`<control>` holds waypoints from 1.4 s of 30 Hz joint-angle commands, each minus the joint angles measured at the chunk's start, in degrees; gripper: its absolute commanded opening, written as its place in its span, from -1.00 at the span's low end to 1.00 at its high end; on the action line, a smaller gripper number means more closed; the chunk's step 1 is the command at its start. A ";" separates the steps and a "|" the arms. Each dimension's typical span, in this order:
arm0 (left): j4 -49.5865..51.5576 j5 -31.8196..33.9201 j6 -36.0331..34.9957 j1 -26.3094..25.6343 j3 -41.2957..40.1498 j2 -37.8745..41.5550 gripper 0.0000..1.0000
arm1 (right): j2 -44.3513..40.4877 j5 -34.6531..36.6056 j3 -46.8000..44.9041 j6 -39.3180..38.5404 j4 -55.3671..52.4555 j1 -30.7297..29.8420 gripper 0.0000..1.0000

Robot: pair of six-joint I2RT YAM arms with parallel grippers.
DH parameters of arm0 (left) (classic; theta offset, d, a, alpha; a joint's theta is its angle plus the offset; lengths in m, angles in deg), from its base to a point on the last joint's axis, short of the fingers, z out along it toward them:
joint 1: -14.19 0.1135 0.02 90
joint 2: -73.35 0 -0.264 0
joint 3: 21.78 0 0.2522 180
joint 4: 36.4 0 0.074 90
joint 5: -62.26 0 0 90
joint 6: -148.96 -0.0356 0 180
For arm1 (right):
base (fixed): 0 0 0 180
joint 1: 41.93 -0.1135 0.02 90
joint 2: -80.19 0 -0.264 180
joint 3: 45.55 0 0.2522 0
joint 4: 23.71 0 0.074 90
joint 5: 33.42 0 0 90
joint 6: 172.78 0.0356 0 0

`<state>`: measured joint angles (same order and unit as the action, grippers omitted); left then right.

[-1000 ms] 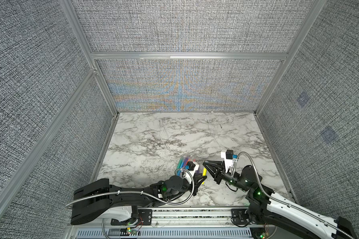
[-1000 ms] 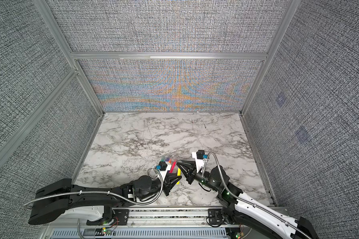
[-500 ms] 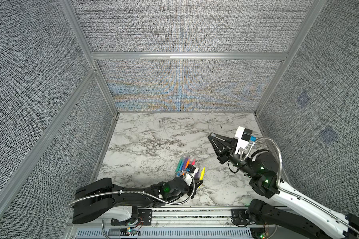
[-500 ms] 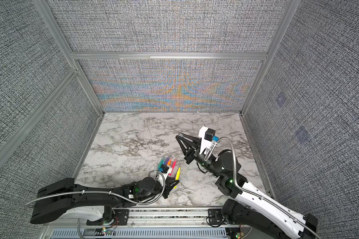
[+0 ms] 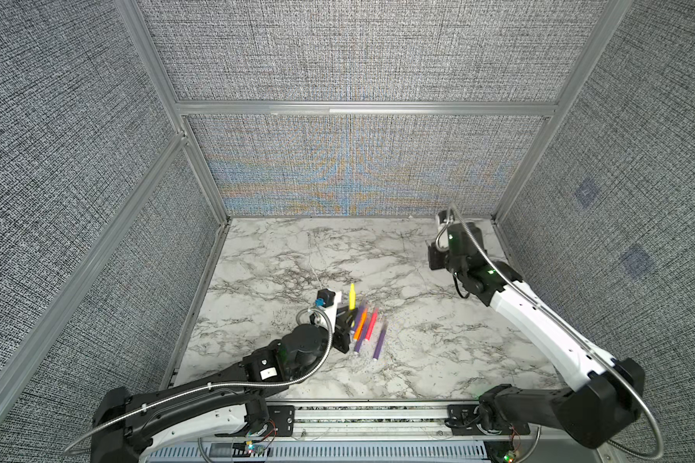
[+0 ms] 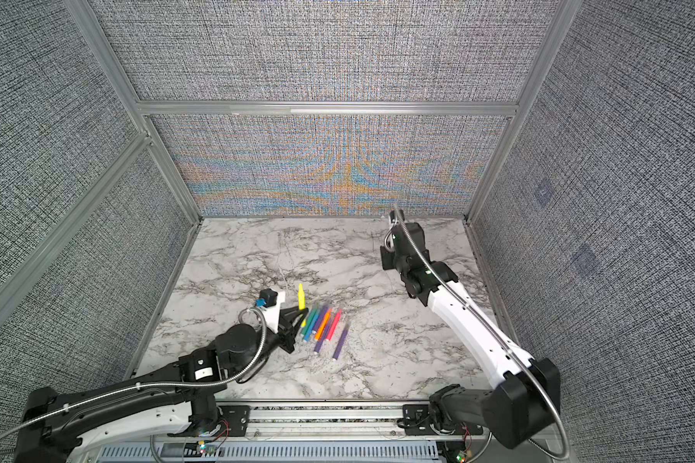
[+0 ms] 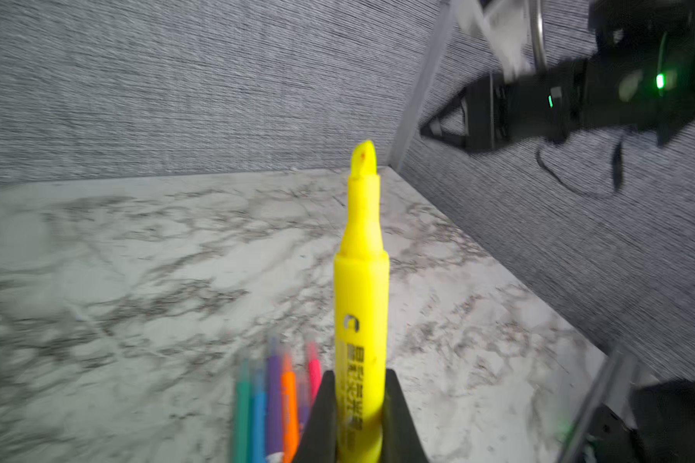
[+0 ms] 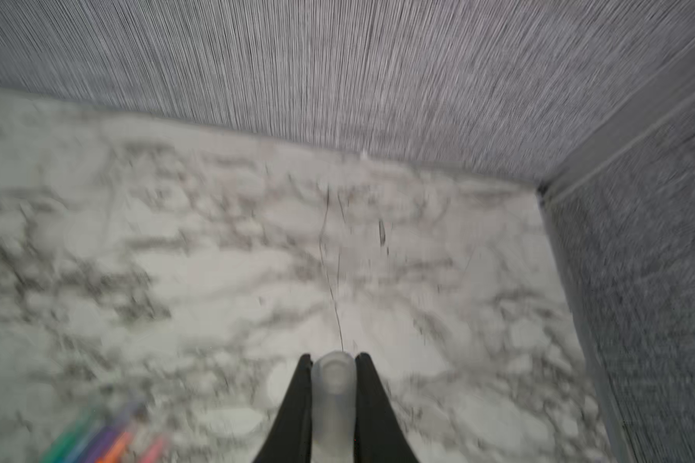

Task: Remove pen caps from pens
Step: Place the pen cap to the middle-right of the table.

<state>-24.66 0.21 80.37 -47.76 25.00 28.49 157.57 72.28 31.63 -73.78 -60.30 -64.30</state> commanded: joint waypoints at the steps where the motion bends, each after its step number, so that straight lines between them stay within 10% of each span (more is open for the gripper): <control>1: 15.30 3.87 -4.31 6.68 3.99 0.70 -1.00 | 4.17 -1.03 -3.69 1.52 -1.90 3.58 -1.00; 19: 23.18 -17.39 -13.21 49.65 26.33 -28.00 -1.00 | 27.01 4.55 4.26 -3.71 -1.48 16.69 -1.00; 35: 25.21 -22.21 -16.48 57.65 34.22 -49.99 -0.95 | 37.68 7.75 8.39 -4.55 0.12 17.53 -1.00; 42: 25.47 -21.57 -17.16 57.73 34.92 -52.10 -0.95 | 37.85 7.54 8.91 -4.86 -0.03 17.70 -0.68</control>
<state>0.00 -21.50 64.28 9.90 59.25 -23.01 194.90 81.24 40.48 -78.50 -58.18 -46.68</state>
